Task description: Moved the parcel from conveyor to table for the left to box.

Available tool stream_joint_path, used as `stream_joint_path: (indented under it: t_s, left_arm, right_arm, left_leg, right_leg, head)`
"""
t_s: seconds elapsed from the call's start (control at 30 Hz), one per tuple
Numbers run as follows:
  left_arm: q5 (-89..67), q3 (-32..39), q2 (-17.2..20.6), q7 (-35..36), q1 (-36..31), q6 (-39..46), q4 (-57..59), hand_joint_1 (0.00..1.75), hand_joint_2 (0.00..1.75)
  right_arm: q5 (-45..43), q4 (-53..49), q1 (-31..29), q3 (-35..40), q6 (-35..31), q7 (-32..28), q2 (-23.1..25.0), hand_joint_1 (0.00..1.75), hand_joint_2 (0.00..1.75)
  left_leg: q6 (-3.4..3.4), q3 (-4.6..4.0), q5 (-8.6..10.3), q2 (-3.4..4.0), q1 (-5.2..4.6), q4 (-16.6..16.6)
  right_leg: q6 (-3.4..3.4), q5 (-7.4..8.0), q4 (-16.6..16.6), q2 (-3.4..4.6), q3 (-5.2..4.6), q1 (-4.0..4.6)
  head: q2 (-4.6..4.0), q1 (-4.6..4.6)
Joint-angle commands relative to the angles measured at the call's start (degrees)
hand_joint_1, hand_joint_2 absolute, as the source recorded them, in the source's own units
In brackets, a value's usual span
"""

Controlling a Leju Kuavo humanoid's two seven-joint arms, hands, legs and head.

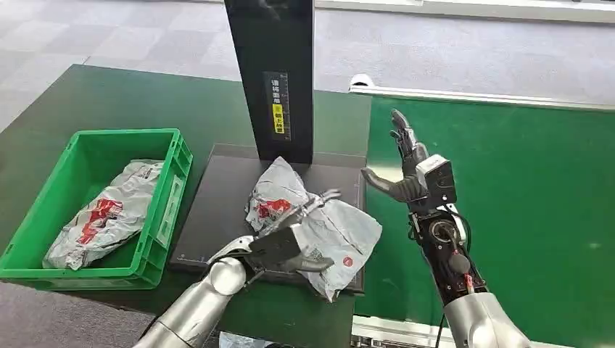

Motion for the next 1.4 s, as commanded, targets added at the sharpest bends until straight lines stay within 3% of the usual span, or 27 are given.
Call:
stream_joint_path:
  t_s: [0.03,0.23,0.37,0.4,0.43,0.47,0.5,0.53,0.8,0.93,1.13,1.3,1.33,1.37,1.4]
  left_arm:
    - [-2.6,-8.3,-0.2,1.4,-6.4,-2.5,13.5,0.00,1.75]
    - [-6.6,-9.0,-4.2,9.0,-10.3,0.5,26.6,0.00,1.75]
    - [-9.6,-8.4,-4.3,12.7,-10.8,4.6,28.9,0.00,1.75]
    - [-9.6,-7.9,-4.2,12.8,-10.7,4.3,29.0,0.12,1.75]
    - [-9.7,-7.4,-4.0,12.4,-10.3,5.2,28.5,1.12,1.75]
    - [-10.9,-7.2,-3.5,10.8,-9.3,7.6,26.7,1.19,1.75]
    - [-11.3,-7.0,-3.5,10.5,-9.0,8.2,26.1,1.36,1.75]
    - [-12.2,-7.3,-3.3,9.9,-8.7,9.9,25.2,1.71,1.75]
    - [-14.9,-6.8,-2.9,6.6,-6.6,16.1,20.5,1.75,1.75]
    - [-22.9,-8.6,-1.5,0.6,-3.7,34.2,14.8,1.75,1.75]
    - [-23.8,-8.8,-1.6,-1.1,-3.3,37.7,13.8,1.75,1.75]
    - [-24.4,-8.2,-2.4,-11.6,-2.4,55.3,10.8,1.75,1.75]
    - [-24.8,-7.3,-2.4,-12.5,-2.1,55.4,9.6,1.75,1.75]
    - [-31.2,-2.5,-2.6,-13.1,1.0,55.4,0.7,1.75,0.00]
    - [-33.3,-0.8,-2.9,-13.1,2.4,55.4,-4.5,1.75,0.00]
  right_arm:
    - [-0.1,-2.5,1.3,-4.1,0.4,0.8,-0.9,0.00,1.75]
    - [0.9,-4.9,4.2,-7.2,0.9,2.7,-0.3,0.00,1.75]
    - [-1.6,-1.0,3.8,-7.7,6.9,6.4,0.6,0.00,1.75]
    - [-1.5,0.3,3.3,-7.2,8.0,6.8,0.8,0.00,1.75]
    - [-1.1,1.4,3.0,-6.7,8.1,7.0,0.9,0.00,1.75]
    - [-0.8,1.6,3.3,-6.2,8.2,6.8,0.7,0.00,1.75]
    - [-0.8,1.5,3.5,-6.1,8.4,6.8,0.6,0.00,1.75]
    - [-1.0,1.4,3.7,-6.0,8.7,6.9,0.4,0.00,1.75]
    - [-1.9,-0.5,4.8,-5.9,9.7,7.7,-0.5,0.00,1.75]
    - [-3.1,-1.9,4.9,-5.3,10.5,7.9,-1.3,0.00,1.75]
    - [-3.4,-1.2,4.3,-5.0,10.6,7.9,-1.4,0.00,1.75]
    - [-4.8,1.9,1.7,-3.4,10.4,6.9,-1.7,0.00,1.75]
    - [-4.8,2.1,1.5,-3.3,10.3,6.8,-1.7,0.00,1.75]
    - [-5.2,2.5,1.2,-3.0,10.3,6.5,-1.7,0.00,1.75]
    - [-5.6,2.7,1.0,-2.7,9.9,6.2,-1.8,0.00,1.75]
  left_leg:
    - [0.03,0.07,-0.01,0.03,-0.01,0.0]
    - [0.05,0.16,0.01,-0.14,-0.01,-0.1]
    - [0.05,0.23,-0.01,0.04,-0.03,-0.1]
    - [0.03,0.23,-0.01,0.07,-0.02,-0.1]
    - [0.02,0.25,-0.03,0.11,-0.01,-0.1]
    - [0.03,0.33,0.00,0.14,-0.02,-0.1]
    - [0.02,0.34,-0.02,0.17,-0.02,-0.1]
    - [0.03,0.46,0.05,0.24,-0.03,-0.3]
    - [0.05,0.48,-0.01,0.14,-0.01,-0.2]
    - [0.07,0.52,-0.05,0.13,-0.04,-0.2]
    - [0.03,0.31,-0.03,0.07,-0.02,-0.1]
    - [0.04,0.25,-0.04,0.12,-0.03,0.0]
    - [0.06,0.27,-0.04,0.12,-0.03,-0.1]
    - [0.05,0.25,-0.06,0.13,-0.03,0.0]
    - [0.04,0.21,-0.06,0.16,-0.03,0.0]
  right_leg:
    - [0.00,-0.02,0.0,-0.01,0.07,0.00]
    - [0.01,-0.04,-0.1,-0.15,0.20,0.00]
    - [0.00,0.00,-0.1,0.02,0.26,-0.02]
    - [-0.01,0.00,-0.1,0.05,0.26,-0.01]
    - [-0.02,0.00,-0.1,0.09,0.27,-0.01]
    - [-0.02,0.04,-0.1,0.12,0.35,-0.01]
    - [-0.02,0.03,-0.1,0.15,0.35,-0.02]
    - [-0.05,0.12,-0.2,0.22,0.43,-0.02]
    - [-0.01,0.03,-0.1,0.11,0.47,0.00]
    - [0.00,-0.02,-0.1,0.10,0.51,-0.03]
    - [-0.01,-0.01,0.0,0.07,0.32,-0.02]
    - [0.00,0.00,0.0,0.11,0.25,-0.03]
    - [0.00,0.00,0.0,0.11,0.28,-0.02]
    - [0.00,-0.01,0.0,0.13,0.25,-0.03]
    - [0.00,-0.01,0.0,0.15,0.20,-0.03]
  head:
    - [0.02,-0.02]
    - [0.00,-0.02]
    - [0.00,-0.02]
    - [0.02,-0.02]
    - [0.02,-0.02]
    - [0.00,-0.02]
    - [0.02,0.00]
    - [0.00,-0.04]
    - [0.02,-0.02]
    - [0.00,0.00]
    - [0.02,-0.04]
    - [0.02,-0.04]
    - [0.00,-0.02]
    - [0.02,-0.02]
    - [0.02,-0.04]
